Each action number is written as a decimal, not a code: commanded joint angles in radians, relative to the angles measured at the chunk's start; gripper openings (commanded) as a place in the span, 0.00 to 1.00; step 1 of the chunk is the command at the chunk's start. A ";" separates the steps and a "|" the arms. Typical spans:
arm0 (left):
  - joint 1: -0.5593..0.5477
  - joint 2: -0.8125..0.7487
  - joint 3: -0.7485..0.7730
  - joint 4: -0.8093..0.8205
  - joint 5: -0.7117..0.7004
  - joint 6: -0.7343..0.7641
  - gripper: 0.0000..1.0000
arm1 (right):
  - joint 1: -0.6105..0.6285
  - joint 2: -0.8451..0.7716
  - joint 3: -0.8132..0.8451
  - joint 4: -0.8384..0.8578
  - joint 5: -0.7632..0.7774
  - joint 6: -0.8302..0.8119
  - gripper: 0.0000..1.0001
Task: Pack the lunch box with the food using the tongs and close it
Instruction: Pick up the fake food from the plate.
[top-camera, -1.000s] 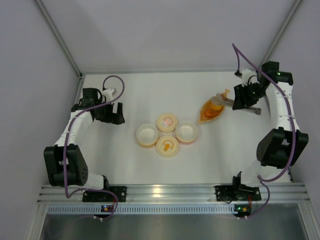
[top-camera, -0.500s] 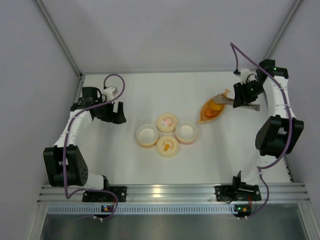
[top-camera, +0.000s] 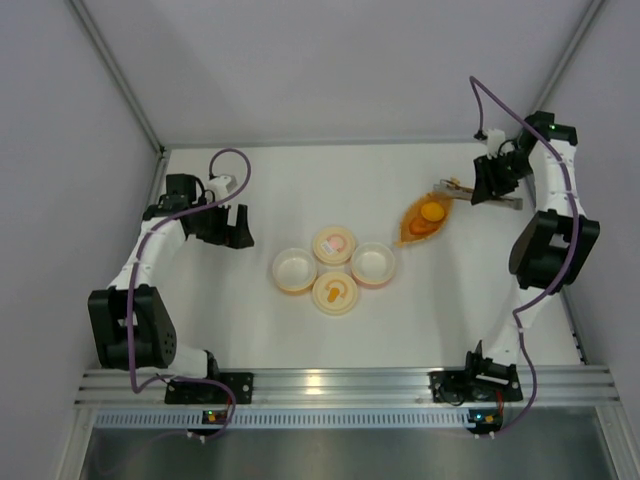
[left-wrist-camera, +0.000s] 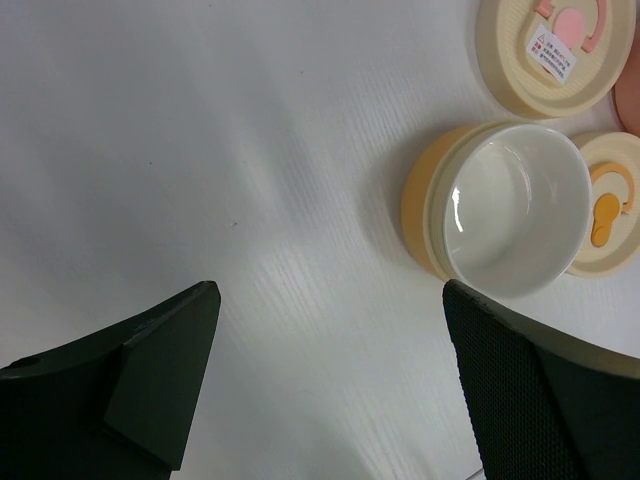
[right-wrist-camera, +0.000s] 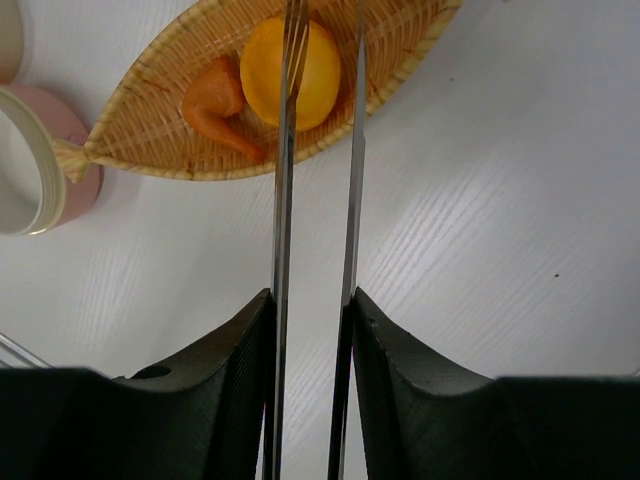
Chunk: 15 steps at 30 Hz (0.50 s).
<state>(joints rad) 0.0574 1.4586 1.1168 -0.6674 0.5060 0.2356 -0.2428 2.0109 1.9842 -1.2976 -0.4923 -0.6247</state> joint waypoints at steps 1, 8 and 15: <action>0.001 -0.001 0.041 -0.008 0.031 0.014 0.98 | -0.024 0.020 0.070 -0.071 -0.055 -0.026 0.34; 0.001 0.013 0.043 -0.008 0.037 0.014 0.98 | -0.039 0.041 0.059 -0.094 -0.071 -0.046 0.34; -0.001 0.025 0.041 -0.006 0.032 0.014 0.98 | -0.043 0.046 0.045 -0.118 -0.103 -0.061 0.34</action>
<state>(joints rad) 0.0574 1.4765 1.1278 -0.6743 0.5125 0.2356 -0.2779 2.0563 2.0048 -1.3048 -0.5373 -0.6479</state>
